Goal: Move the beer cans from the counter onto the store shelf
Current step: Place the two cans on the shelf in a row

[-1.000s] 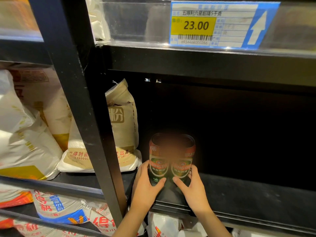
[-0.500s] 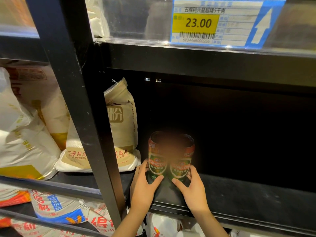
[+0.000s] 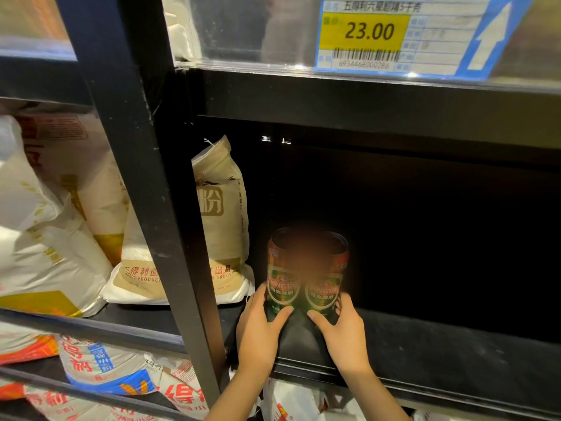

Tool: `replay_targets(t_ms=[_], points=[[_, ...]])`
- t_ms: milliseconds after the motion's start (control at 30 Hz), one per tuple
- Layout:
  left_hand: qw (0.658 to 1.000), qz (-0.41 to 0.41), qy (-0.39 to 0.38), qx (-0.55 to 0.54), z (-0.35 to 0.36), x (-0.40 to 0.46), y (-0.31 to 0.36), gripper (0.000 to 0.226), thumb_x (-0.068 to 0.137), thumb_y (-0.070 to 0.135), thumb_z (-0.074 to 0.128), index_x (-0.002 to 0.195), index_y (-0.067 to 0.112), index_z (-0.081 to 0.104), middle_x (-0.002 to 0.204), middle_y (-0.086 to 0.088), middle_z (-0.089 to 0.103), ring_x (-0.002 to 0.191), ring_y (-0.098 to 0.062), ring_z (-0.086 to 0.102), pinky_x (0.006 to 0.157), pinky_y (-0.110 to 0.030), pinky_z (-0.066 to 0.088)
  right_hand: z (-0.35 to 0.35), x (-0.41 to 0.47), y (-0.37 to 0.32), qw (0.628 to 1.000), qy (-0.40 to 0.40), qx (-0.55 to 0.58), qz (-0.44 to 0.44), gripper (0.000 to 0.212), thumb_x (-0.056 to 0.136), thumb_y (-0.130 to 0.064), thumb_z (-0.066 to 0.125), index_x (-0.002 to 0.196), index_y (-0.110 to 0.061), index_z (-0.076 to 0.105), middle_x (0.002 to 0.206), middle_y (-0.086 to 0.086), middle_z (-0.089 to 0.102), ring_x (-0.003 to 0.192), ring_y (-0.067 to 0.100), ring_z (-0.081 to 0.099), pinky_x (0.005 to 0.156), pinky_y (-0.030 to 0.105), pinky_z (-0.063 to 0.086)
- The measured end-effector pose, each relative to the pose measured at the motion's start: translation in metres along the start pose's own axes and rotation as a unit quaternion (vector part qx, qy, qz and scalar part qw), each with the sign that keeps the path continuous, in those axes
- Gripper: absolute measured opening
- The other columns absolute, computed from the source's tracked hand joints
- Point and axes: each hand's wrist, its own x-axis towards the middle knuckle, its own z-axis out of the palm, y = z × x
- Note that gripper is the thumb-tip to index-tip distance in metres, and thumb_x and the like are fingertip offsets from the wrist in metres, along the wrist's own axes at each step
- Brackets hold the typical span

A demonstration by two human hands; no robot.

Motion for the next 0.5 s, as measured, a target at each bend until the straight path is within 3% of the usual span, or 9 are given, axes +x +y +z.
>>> replay_targets(t_ms=[333, 500], points=[[0.999, 0.016, -0.002, 0.028, 0.003, 0.012, 0.007, 0.041, 0.084, 0.030, 0.067, 0.121, 0.026, 0.051, 0.114, 0.013, 0.061, 0.107, -0.004, 0.055, 0.090, -0.025, 0.046, 0.007, 0.019, 0.003, 0.999, 0.016, -0.044, 0.002, 0.040, 0.079, -0.023, 0.074, 0.114, -0.017, 0.055, 0.109, 0.001, 0.064, 0.104, 0.016, 0.059, 0.088, 0.031, 0.048], [0.999, 0.011, 0.014, 0.049, 0.008, 0.016, 0.009, 0.046, 0.084, 0.032, 0.067, 0.126, 0.023, 0.048, 0.117, 0.007, 0.061, 0.110, -0.012, 0.055, 0.093, -0.035, 0.048, 0.010, 0.018, 0.001, 0.997, 0.029, -0.074, 0.004, 0.041, 0.082, -0.029, 0.072, 0.116, -0.016, 0.054, 0.108, 0.000, 0.063, 0.102, 0.017, 0.059, 0.086, 0.031, 0.049]])
